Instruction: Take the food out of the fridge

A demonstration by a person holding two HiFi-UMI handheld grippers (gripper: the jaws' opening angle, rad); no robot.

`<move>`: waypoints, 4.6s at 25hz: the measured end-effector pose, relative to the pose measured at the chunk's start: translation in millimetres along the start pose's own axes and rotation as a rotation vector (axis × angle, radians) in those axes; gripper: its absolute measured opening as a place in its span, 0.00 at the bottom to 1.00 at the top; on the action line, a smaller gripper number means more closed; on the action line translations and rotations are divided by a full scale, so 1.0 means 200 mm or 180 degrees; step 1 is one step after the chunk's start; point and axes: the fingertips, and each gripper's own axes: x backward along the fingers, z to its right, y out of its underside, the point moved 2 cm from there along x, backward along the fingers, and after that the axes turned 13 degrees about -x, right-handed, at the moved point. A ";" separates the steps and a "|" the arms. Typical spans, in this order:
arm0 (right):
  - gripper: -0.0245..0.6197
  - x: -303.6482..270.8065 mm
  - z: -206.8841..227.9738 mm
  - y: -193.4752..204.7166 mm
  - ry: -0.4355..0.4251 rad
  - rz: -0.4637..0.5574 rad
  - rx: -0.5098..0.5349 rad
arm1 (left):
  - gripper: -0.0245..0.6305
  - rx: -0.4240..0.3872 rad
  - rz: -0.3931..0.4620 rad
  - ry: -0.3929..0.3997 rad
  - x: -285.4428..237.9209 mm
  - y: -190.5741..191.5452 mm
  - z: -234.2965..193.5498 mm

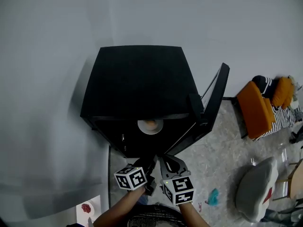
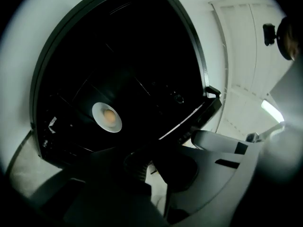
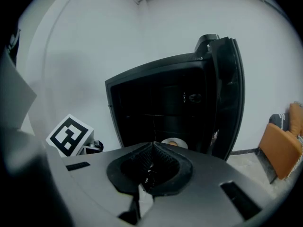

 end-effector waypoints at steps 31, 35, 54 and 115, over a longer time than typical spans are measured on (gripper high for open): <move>0.07 -0.36 0.14 -0.16 0.0091 -0.0232 0.0276 | 0.17 0.1359 0.0554 0.0137 -0.49 0.05 -0.70; 0.07 -0.38 0.18 -0.18 0.0093 -0.0251 0.0349 | 0.19 0.1387 0.0548 0.0063 -0.52 0.08 -0.75; 0.07 -0.38 0.27 -0.12 0.0149 -0.0394 0.0365 | 0.11 0.1631 0.0607 0.0024 -0.65 0.06 -0.83; 0.07 0.62 -0.03 0.24 -0.0475 0.0151 0.0262 | 0.07 0.1968 0.1845 0.0417 0.52 0.18 0.44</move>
